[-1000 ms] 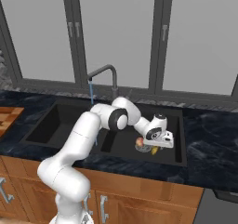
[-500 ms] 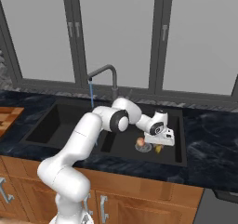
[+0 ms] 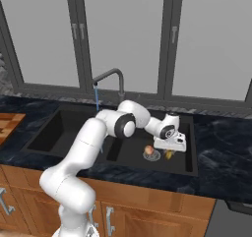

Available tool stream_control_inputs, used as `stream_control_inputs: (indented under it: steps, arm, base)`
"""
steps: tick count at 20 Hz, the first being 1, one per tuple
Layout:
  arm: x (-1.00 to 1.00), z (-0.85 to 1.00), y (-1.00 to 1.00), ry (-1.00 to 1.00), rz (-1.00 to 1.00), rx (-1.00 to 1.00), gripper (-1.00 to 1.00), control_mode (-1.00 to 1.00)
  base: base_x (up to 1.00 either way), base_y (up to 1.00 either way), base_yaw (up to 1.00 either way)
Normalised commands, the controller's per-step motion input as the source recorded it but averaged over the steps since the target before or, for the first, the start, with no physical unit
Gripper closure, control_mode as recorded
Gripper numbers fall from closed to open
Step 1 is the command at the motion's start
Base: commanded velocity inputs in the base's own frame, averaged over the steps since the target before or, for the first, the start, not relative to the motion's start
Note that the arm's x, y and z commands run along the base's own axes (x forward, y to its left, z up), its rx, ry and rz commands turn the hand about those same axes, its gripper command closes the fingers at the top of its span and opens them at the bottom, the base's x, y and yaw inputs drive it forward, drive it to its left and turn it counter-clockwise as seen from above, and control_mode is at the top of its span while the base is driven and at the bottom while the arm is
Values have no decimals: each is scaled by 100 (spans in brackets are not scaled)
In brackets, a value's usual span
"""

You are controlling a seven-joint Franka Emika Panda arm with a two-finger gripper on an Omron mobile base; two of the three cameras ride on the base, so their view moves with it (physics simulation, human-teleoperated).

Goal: Pick the banana, peach from the sink and place them on the cutting board to airdry. Then turn off the sink faucet.

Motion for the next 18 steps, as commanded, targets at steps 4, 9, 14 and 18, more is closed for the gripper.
stream_control_inputs:
  steps: [4,9,14,18]
  arm:
    - [-22,30,5,-6,0,-4,100,-100]
    - [-27,34,15,-13,0,-10,100,-100]
    - [-35,31,20,-16,0,-11,100,-100]
    - [-43,33,17,-16,0,-7,100,-100]
  base:
    - [0,0,0]
    - [0,0,0]
    - [0,0,0]
    - [0,0,0]
